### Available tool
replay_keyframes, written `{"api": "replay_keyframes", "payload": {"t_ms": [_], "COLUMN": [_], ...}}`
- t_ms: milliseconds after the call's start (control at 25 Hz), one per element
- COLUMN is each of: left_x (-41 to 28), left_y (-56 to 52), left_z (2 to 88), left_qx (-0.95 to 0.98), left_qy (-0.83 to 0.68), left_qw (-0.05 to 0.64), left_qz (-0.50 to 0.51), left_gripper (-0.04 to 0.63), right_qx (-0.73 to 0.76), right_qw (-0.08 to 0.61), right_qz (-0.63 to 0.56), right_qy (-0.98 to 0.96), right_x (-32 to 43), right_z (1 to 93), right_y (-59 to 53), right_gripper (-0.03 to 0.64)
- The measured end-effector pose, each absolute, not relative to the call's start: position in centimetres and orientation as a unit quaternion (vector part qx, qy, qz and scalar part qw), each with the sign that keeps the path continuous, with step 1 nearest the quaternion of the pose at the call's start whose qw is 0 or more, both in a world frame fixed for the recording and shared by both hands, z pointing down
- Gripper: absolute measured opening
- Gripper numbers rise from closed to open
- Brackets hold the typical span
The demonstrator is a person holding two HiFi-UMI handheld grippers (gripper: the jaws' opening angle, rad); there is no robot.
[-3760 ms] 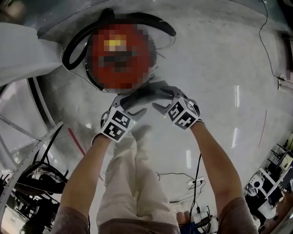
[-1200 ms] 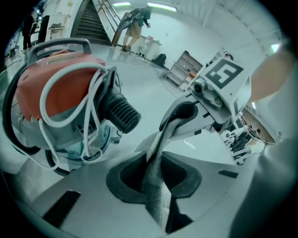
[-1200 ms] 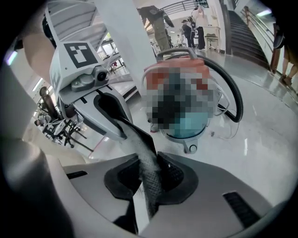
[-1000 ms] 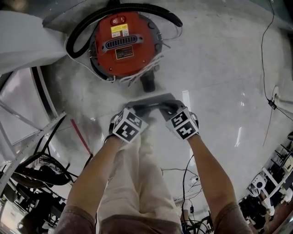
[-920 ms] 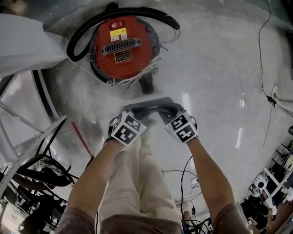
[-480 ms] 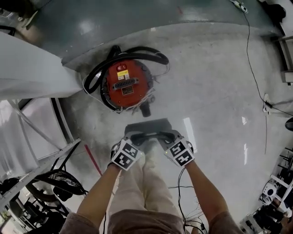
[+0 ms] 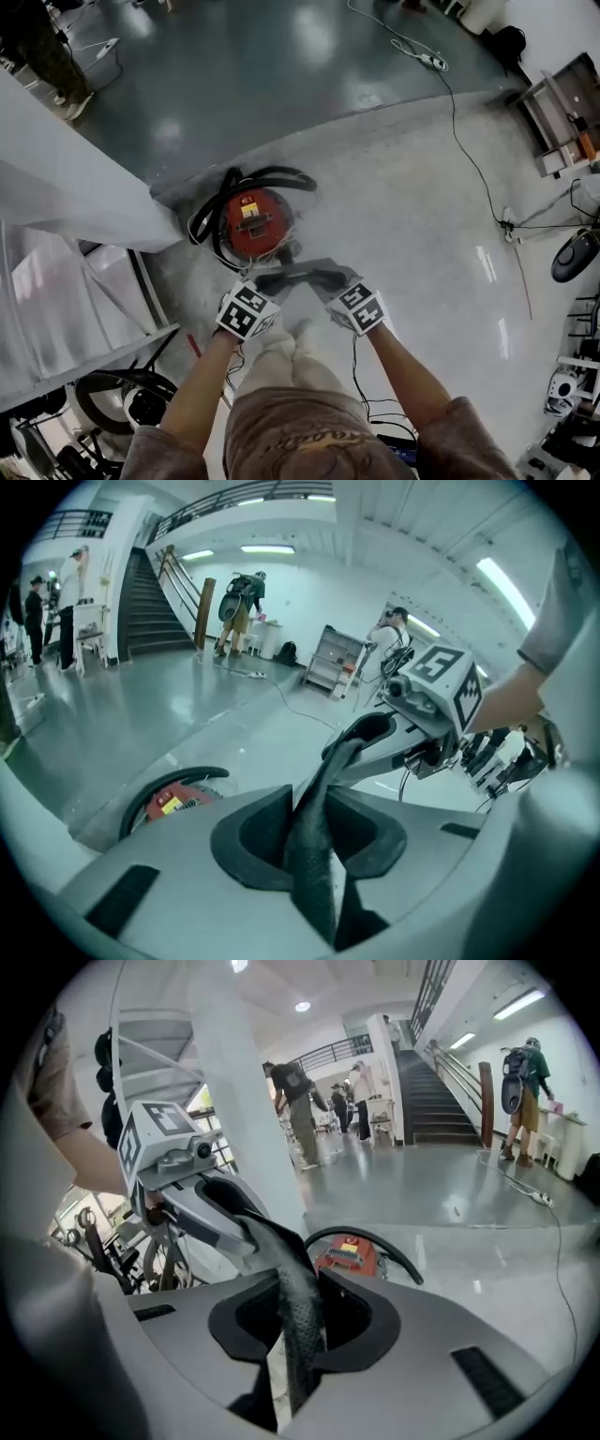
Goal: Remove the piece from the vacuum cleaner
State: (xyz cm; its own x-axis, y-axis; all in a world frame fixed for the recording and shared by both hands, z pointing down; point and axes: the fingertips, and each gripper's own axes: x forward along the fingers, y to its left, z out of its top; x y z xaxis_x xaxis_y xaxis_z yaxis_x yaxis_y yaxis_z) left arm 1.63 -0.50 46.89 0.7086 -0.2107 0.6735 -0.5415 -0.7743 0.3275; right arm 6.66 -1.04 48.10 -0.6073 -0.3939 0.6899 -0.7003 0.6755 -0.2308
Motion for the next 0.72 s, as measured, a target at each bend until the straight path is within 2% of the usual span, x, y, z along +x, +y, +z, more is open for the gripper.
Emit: {"api": "replay_keyframes", "payload": {"t_ms": [440,720], "left_x": [2.7,3.5], "left_y": [-1.7,-1.6], "left_z": [31.7,25.2], "left_qx": [0.932,0.950], "left_qy": [-0.198,-0.200], "left_qw": [0.154,0.144], "left_qz": [0.262,0.194], "left_gripper": [0.084,0.087], "right_qx": [0.387,0.430], "right_qw": [0.243,0.201], "right_qz": [0.181,0.158], "right_qy": [-0.871,-0.866], "right_x": [7.8,8.5], "right_z": [32.4,25.3], "right_y": [-2.2,-1.8], "right_gripper": [0.071,0.080]}}
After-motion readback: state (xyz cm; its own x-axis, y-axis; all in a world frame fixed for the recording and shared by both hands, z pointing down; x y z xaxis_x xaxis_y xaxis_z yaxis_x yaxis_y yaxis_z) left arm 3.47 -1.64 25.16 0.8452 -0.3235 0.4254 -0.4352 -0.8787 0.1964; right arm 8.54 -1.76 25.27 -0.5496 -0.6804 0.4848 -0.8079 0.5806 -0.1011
